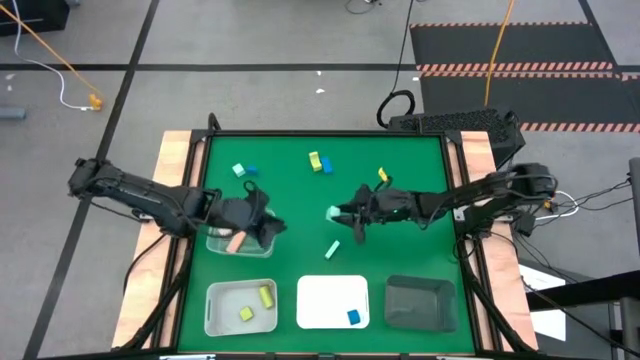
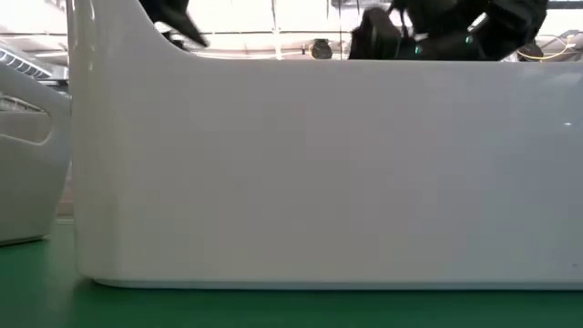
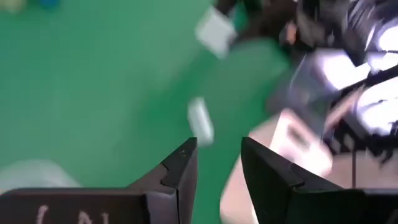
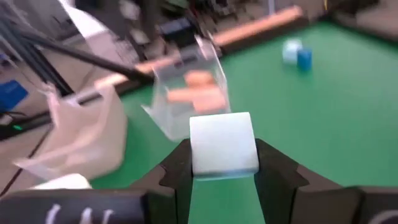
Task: Sort & place blocks by color
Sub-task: Put the middle right light blue into the black bin
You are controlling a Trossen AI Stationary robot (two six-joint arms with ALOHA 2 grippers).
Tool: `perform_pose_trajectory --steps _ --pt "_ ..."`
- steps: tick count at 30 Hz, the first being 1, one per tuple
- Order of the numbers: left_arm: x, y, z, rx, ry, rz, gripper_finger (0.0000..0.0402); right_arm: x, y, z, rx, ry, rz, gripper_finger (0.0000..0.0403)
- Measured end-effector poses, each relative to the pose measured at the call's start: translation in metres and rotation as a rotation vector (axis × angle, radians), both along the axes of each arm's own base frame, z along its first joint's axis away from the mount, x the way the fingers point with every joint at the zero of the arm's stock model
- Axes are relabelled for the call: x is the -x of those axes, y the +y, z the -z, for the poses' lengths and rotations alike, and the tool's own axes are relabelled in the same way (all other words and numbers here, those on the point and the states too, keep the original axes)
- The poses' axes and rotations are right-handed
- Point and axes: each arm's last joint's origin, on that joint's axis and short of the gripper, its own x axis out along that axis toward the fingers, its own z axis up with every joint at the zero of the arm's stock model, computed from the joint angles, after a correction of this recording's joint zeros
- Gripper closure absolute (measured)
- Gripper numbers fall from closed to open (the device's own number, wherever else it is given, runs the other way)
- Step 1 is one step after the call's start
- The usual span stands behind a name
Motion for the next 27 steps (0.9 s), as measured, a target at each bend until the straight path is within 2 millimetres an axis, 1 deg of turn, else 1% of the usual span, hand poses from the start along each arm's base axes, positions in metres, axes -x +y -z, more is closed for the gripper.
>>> perform_pose_trajectory --steps 5,8,12,16,20,24,25,27 --pt "-0.012 0.022 -0.017 -0.055 -0.193 -0.085 0.0277 0.010 0.000 -0.028 0.057 -0.113 -0.015 0.0287" --pt "-0.016 0.030 -0.026 -0.087 -0.290 -0.102 0.0277 0.017 0.003 -0.043 0.072 -0.173 -0.026 0.0287" --pt "-0.019 0.034 -0.038 -0.145 -0.399 -0.099 0.0276 0.029 0.008 -0.061 0.072 -0.236 -0.043 0.0287" --pt "-0.021 0.035 -0.047 -0.187 -0.494 -0.091 0.0272 0.039 0.013 -0.076 0.050 -0.306 -0.059 0.0287" --pt "-0.021 0.034 -0.056 -0.179 -0.583 -0.074 0.0244 0.046 0.017 -0.085 0.059 -0.339 -0.055 0.0287" --pt "-0.021 0.034 -0.060 -0.176 -0.621 -0.075 0.0203 0.048 0.022 -0.085 0.096 -0.330 -0.054 0.0287" --pt "-0.021 0.034 -0.060 -0.180 -0.620 -0.074 0.0193 0.048 0.023 -0.084 0.088 -0.317 -0.059 0.0287" --pt "-0.021 0.034 -0.059 -0.183 -0.613 -0.072 0.0175 0.049 0.025 -0.079 0.016 -0.260 -0.066 0.0287"
